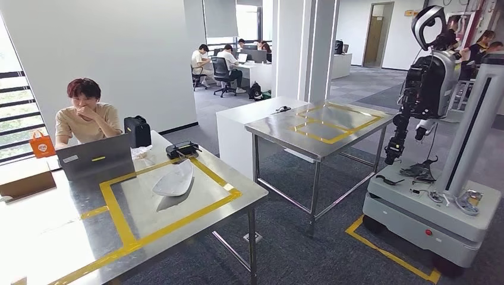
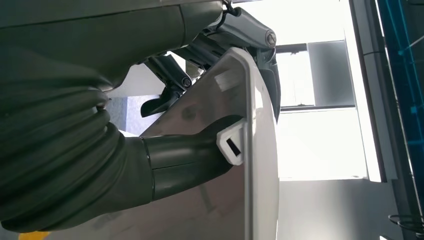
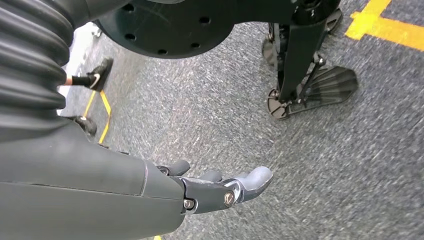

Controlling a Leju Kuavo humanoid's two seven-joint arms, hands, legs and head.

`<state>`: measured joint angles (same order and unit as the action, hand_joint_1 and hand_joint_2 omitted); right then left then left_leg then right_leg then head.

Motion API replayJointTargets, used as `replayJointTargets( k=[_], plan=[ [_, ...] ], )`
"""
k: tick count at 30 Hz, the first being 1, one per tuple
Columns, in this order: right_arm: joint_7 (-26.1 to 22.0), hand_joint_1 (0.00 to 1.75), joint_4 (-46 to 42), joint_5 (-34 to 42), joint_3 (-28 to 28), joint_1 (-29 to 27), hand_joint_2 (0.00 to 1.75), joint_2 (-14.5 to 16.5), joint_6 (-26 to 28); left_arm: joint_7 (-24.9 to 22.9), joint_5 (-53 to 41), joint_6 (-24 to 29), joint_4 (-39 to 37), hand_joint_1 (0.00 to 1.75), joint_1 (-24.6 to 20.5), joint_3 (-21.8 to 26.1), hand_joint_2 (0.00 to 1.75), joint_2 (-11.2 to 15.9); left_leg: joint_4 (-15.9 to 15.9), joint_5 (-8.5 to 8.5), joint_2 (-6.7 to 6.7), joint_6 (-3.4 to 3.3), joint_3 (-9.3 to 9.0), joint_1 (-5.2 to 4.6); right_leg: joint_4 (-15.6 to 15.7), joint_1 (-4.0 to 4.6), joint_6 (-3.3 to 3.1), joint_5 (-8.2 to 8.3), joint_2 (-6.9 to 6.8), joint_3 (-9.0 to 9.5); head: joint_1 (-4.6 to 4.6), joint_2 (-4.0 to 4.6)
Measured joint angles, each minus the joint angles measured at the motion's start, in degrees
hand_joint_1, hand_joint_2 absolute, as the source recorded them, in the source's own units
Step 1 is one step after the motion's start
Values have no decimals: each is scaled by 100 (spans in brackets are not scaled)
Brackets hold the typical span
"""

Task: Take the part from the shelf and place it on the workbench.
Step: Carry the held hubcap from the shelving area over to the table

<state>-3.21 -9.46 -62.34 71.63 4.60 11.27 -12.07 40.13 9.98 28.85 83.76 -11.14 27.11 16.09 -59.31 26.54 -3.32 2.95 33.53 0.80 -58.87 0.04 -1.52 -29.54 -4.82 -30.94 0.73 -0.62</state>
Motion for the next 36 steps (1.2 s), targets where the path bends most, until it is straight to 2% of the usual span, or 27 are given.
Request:
replayJointTargets(
  k=[1, 3, 4, 5, 7, 8, 9, 10, 11, 13, 14, 15, 16, 18, 19, 20, 22, 24, 25, 27, 31, 36],
  plan=[
    [0, 0, 0, 0, 0, 2, 175, -1, 0, 0, -3, 1, 5, 175, 9, -5, 175, -6, 45, 19, 1, -40, -12, -20, -2, 17, 27, -12, -47, 8, -1, 0],
    [-1, 0, 0, 0, 1, 11, 175, -2, 0, -1, -7, 3, 20, 175, 39, -12, 175, -10, 48, 3, 135, -116, 7, -4, -8, 20, 83, -40, -112, 25, -4, -1],
    [-2, 0, 0, 0, 2, 15, 175, -5, 0, 0, -9, 6, 33, 175, 48, -13, 175, -12, 53, -2, 190, -150, 8, 9, -56, 10, 114, -85, -52, 15, -5, 0],
    [-2, 0, 0, 0, 2, 17, 175, -8, 0, 1, -14, 8, 51, 175, 51, -16, 175, -17, 61, -10, 240, -189, 7, 23, -214, 0, 144, -187, 72, -51, -8, -1],
    [9, 0, 0, -1, 2, 13, 175, -13, 3, 2, -24, 19, 88, 175, 59, -23, 175, -43, 65, -18, 332, -245, 14, 30, -862, -14, 177, -510, 358, -366, -13, 0],
    [20, 0, 0, -1, 2, 7, 175, -13, 8, 1, -31, 26, 102, 175, 69, -27, 175, -62, 61, -20, 386, -262, 23, 28, -1272, -14, 180, -668, 428, -584, -14, 0],
    [33, 0, 0, -2, 2, 0, 175, -13, 14, 1, -38, 35, 112, 175, 82, -27, 175, -81, 55, -20, 446, -268, 30, 25, -1573, -13, 178, -743, 451, -757, -14, 1],
    [45, 0, 0, -3, 2, -7, 175, -13, 19, 2, -45, 44, 122, 175, 95, -27, 175, -100, 48, -20, 511, -269, 34, 22, -1693, -12, 170, -714, 459, -847, -15, 1],
    [55, 0, 0, -5, 2, -13, 175, -13, 22, 1, -51, 51, 135, 175, 105, -27, 175, -115, 41, -20, 577, -268, 35, 21, -1582, -12, 155, -575, 470, -825, -15, 1],
    [64, 0, 0, -8, 2, -19, 175, -15, 26, 0, -56, 60, 174, 175, 117, -27, 175, -138, 28, -18, 692, -256, 34, 25, -811, -13, 104, -147, 589, -505, -15, 1],
    [68, 0, 0, -9, 2, -18, 175, -19, 28, -1, -56, 63, 196, 175, 122, -27, 175, -146, 18, -14, 743, -235, 39, 18, -434, -11, 87, 6, 664, -344, -15, 0],
    [72, 0, 0, -10, 1, -13, 175, -23, 34, -1, -55, 65, 217, 175, 130, -27, 175, -152, 15, -13, 783, -205, 48, 13, -179, -8, 78, 87, 720, -235, -14, 1],
    [79, 0, 0, -10, 1, -6, 175, -26, 46, -2, -55, 67, 240, 175, 146, -27, 175, -156, 18, -16, 817, -166, 56, 14, -75, -1, 70, 98, 749, -195, -14, 0],
    [103, 0, 0, -4, 1, 13, 175, -24, 102, -3, -56, 68, 298, 175, 204, -26, 175, -157, 50, -36, 867, -79, 68, 24, -43, 1, 32, 121, 684, -178, -13, 0],
    [123, 0, 0, 3, 2, 16, 175, -22, 138, -3, -60, 68, 328, 175, 238, -24, 175, -158, 37, -25, 825, -45, 80, 28, -19, -5, 1, 142, 656, -162, -11, -1],
    [148, 0, 0, 15, 3, 15, 175, -20, 173, -5, -68, 66, 356, 175, 254, -21, 175, -160, 14, 10, 748, -37, 84, 17, 0, -9, -8, 152, 638, -153, -4, 0],
    [204, 0, 0, 39, 7, 7, 175, -18, 220, -9, -97, 61, 403, 175, 254, -19, 175, -162, 33, 4, 579, -131, 52, -3, -11, 6, -5, 143, 613, -154, 6, 0],
    [262, 0, 0, 51, 9, 8, 175, -16, 242, -13, -126, 54, 426, 175, 237, -19, 175, -157, 106, -56, 548, -175, 7, 1, -46, 32, -8, 120, 594, -161, 9, 0],
    [285, 0, 0, 51, 9, 11, 175, -15, 250, -17, -130, 51, 419, 175, 226, -19, 175, -149, 103, -50, 550, -135, 7, 5, -49, 36, -15, 116, 583, -159, 9, 0],
    [315, 0, 0, 50, 9, 15, 175, -15, 273, -32, -101, 39, 386, 175, 189, -18, 175, -90, 114, -63, 551, -106, 6, 10, -54, 41, -28, 111, 568, -158, 10, -1],
    [353, 0, 0, 52, 10, 17, 175, -16, 324, -54, 32, -36, 292, 175, 139, -3, 175, 46, 121, -72, 551, -78, 5, 11, -58, 44, -35, 111, 565, -159, 10, 1],
    [392, 0, 0, 102, 34, 22, 175, -13, 356, -55, 51, -78, 274, 175, 174, 7, 175, 43, 121, -69, 550, -53, 8, 8, -53, 39, -36, 109, 566, -158, 10, 1]
  ],
)
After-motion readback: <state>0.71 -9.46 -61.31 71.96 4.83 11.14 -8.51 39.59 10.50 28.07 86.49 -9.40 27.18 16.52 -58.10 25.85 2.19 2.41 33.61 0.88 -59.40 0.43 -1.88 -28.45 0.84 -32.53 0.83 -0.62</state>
